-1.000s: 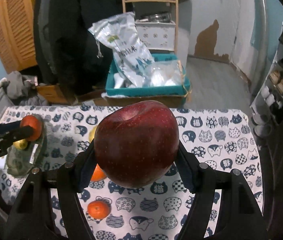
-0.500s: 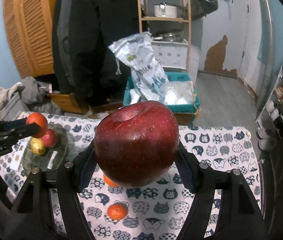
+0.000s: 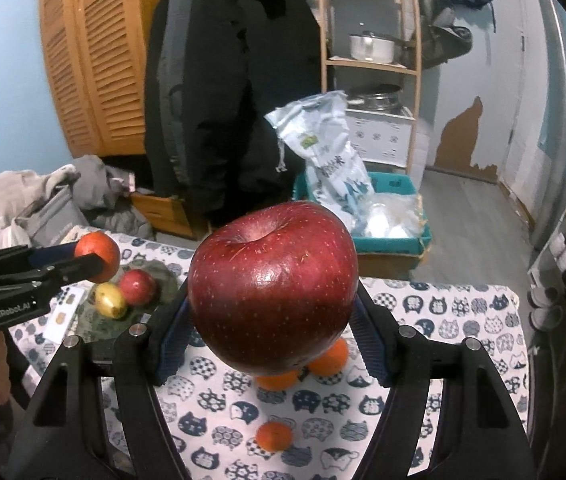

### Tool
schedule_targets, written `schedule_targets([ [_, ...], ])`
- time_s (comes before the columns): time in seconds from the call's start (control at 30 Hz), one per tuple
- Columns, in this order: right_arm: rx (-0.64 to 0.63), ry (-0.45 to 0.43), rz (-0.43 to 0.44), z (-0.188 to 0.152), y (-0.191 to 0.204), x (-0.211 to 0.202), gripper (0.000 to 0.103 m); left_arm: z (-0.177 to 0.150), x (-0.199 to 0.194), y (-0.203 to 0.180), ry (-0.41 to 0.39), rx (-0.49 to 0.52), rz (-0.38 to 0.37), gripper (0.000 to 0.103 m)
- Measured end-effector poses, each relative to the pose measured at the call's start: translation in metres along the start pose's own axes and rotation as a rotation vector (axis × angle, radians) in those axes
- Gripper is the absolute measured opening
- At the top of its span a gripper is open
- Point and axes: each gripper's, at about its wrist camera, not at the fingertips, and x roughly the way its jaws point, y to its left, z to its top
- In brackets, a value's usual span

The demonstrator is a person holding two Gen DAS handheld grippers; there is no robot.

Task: Organize fruits
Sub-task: 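Carry the orange in left tool and red apple in right tool over the green bowl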

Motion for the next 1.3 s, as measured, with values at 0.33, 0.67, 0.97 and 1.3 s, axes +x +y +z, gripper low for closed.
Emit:
schedule_targets([
  [0.33, -0.038, 0.001, 0.044, 0.014, 0.033, 0.012, 0.072, -0.005, -0.016, 0.031, -0.019, -0.044, 0.038, 0.039],
  [0.67, -0.068, 0.025, 0.100, 0.026, 0.071, 0.036, 0.072, -0.016, -0.021, 0.067, -0.008, -0.100, 0.079, 0.039],
  [0.97, -0.093, 0.063, 0.151, 0.032, 0.109, 0.061, 0.072, -0.030, -0.020, 0.102, 0.017, -0.152, 0.118, 0.039],
  [1.3, -0.112, 0.123, 0.207, 0.031, 0.150, 0.098, 0.072, -0.050, -0.003, 0.138, 0.080, -0.201, 0.149, 0.040],
])
